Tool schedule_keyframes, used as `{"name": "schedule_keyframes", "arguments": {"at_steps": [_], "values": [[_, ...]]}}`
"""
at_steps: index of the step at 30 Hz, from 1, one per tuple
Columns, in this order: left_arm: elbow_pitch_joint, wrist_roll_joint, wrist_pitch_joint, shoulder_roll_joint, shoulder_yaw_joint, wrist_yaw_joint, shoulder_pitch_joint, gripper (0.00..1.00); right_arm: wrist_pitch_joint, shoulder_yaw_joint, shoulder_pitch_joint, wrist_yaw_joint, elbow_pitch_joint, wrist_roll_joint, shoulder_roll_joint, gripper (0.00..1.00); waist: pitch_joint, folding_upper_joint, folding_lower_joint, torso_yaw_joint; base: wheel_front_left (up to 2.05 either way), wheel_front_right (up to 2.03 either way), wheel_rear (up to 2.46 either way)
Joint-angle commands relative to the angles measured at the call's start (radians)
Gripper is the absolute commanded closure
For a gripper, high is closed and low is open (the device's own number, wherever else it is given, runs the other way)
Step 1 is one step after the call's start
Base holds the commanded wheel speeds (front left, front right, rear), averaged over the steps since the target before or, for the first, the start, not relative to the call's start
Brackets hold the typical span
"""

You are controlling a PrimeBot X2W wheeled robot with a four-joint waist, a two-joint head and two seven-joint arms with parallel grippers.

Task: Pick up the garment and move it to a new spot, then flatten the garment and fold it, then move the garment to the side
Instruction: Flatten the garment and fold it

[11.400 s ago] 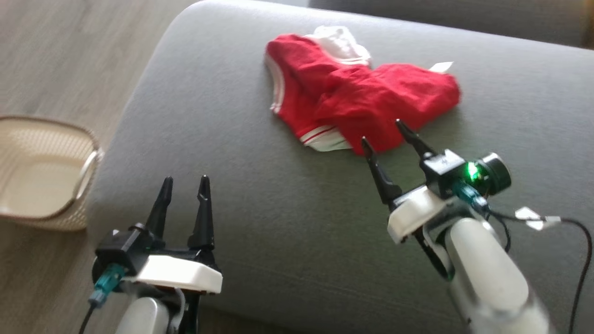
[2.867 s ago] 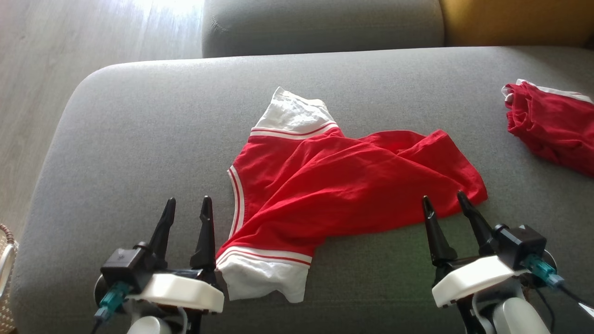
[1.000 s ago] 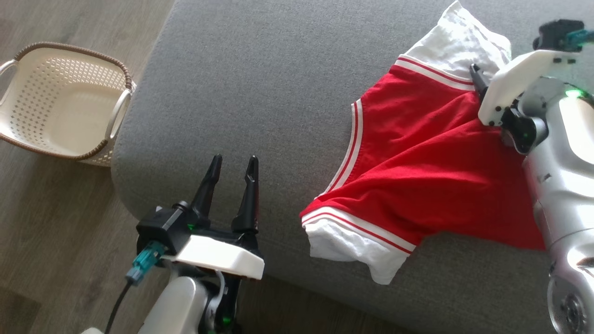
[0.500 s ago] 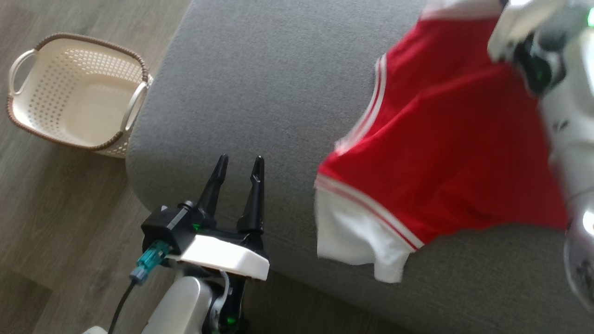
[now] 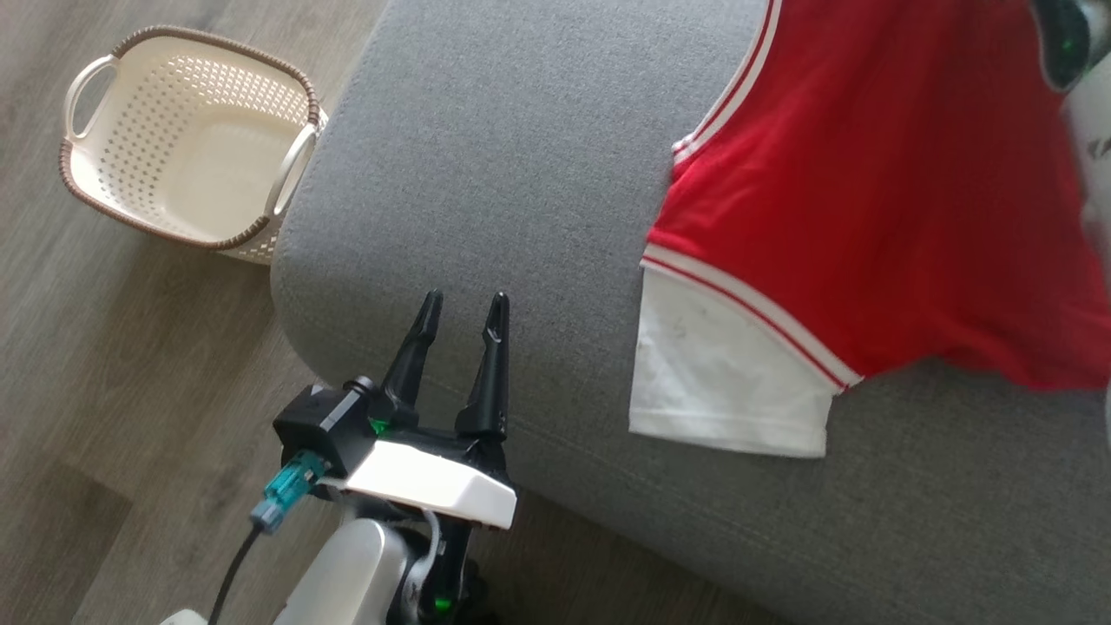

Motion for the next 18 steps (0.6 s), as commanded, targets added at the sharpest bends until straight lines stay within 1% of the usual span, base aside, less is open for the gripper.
{"name": "schedule_keyframes", "arguments": {"at_steps": [1, 2, 3, 6, 10, 14, 18], "values": [[-0.036, -0.003, -0.005, 0.004, 0.025, 0.007, -0.032, 0.0, -0.016, 0.004, -0.05, 0.0, -0.026, -0.014, 0.021, 1.0, 0.002, 0.0, -0.0001, 0.002, 0.0, 0.0, 0.0], [-0.037, -0.003, -0.005, 0.004, 0.024, 0.008, -0.031, 0.0, -0.027, -0.001, -0.061, 0.0, -0.012, -0.029, 0.02, 0.52, 0.004, 0.0, -0.0001, 0.003, 0.0, 0.0, 0.0], [-0.039, -0.003, -0.005, 0.004, 0.024, 0.01, -0.03, 0.0, -0.035, -0.006, -0.07, 0.0, -0.001, -0.045, 0.019, 0.0, 0.006, 0.0, -0.0001, 0.004, 0.0, 0.0, 0.0], [-0.042, -0.003, -0.005, 0.004, 0.021, 0.014, -0.029, 0.0, -0.046, -0.029, -0.081, 0.0, 0.049, -0.088, 0.019, 0.0, 0.007, 0.0, -0.0001, 0.005, 0.0, 0.0, 0.0], [-0.034, -0.004, -0.005, 0.004, 0.016, 0.014, -0.027, 0.0, -0.04, -0.052, -0.056, 0.0, 0.092, -0.133, 0.023, 0.0, -0.009, 0.0, -0.0001, 0.0, 0.0, 0.0, 0.0], [-0.026, 0.009, -0.005, 0.004, 0.03, 0.01, -0.028, 0.0, -0.039, -0.051, -0.005, 0.0, 0.106, -0.152, 0.054, 0.0, -0.042, 0.0, -0.0001, -0.042, 0.0, 0.0, 0.0], [-0.019, 0.033, -0.005, 0.004, 0.065, 0.004, -0.028, 0.0, -0.056, -0.056, 0.054, 0.0, 0.086, -0.108, 0.087, 0.0, -0.093, 0.0, -0.0001, -0.105, 0.0, 0.0, 0.0]]}}
